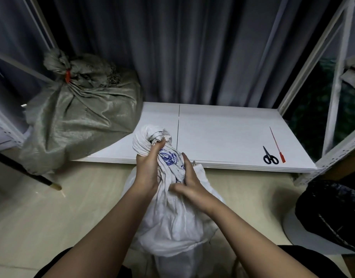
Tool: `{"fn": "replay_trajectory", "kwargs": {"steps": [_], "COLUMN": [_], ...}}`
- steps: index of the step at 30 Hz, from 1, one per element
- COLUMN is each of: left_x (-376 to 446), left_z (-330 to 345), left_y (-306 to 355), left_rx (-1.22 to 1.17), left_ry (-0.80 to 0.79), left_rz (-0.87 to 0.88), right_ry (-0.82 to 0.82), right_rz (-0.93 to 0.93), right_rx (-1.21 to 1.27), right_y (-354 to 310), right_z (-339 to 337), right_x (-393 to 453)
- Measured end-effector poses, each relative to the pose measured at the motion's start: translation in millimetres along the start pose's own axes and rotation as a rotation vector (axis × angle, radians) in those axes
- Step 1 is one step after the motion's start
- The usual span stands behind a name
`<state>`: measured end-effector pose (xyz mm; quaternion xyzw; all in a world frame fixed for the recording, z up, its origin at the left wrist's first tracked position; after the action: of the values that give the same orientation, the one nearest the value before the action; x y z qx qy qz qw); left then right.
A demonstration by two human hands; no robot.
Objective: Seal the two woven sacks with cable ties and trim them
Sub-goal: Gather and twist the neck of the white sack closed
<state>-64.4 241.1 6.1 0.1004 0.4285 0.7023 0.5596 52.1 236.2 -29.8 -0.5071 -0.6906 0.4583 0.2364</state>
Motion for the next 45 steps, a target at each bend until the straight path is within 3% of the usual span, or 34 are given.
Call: {"fn": "replay_trajectory", "kwargs": {"steps": [3,5,7,10,15,19,22,27,32,37,39,41,45], "left_x": [1,-2,-5,-6,-1,12,14,8,8,23,30,42,74], "left_z": [-2,3,10,14,29,16,8,8,10,20,33,48,79], "left_y": [-6,-16,-23,-27,-29,-45,-55,-46,-48,-57,-64,-73,-101], "left_rx": [0.047,0.084,0.106,0.157,0.21,0.644,0.725,0.574,0.626,0.827,0.931,0.995,1.089], "left_ry": [0.009,-0.008,-0.032,-0.052,-0.202,-0.283,-0.3,-0.196,-0.125,-0.022,-0.015,-0.027,-0.029], "left_rz": [-0.017,-0.043,-0.095,-0.136,-0.023,0.094,0.095,0.101,0.17,0.181,0.179,0.177,0.176], "right_ry": [-0.029,0.059,0.142,0.181,0.297,0.312,0.227,0.095,0.027,-0.363,-0.28,-0.044,0.252], "right_rz": [-0.005,-0.032,-0.01,0.023,0.059,-0.006,-0.077,-0.238,0.04,0.186,0.251,0.278,0.419], "right_rx": [0.032,-0.237,-0.331,-0.261,-0.122,-0.057,-0.078,-0.407,-0.798,-0.402,-0.296,-0.258,-0.499], "right_y": [-13,-15,-9,-3,8,2,-6,-20,8,34,60,94,171], "right_z": [-3,-9,-12,-12,-23,-35,-29,-19,-25,-62,-102,-149,-235], "right_x": [2,2,4,9,11,17,20,20,24,13,19,33,49]}}
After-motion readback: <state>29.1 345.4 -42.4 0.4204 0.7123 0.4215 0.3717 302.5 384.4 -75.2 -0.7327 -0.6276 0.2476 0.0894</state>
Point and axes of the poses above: each hand's wrist, its own x-axis towards the middle knuckle, its own z-axis out of the palm, y = z × x, the point moved 10 cm from there along x, towards the middle knuckle, and after that the axes turned 11 degrees about -x, right-handed, at the moved point
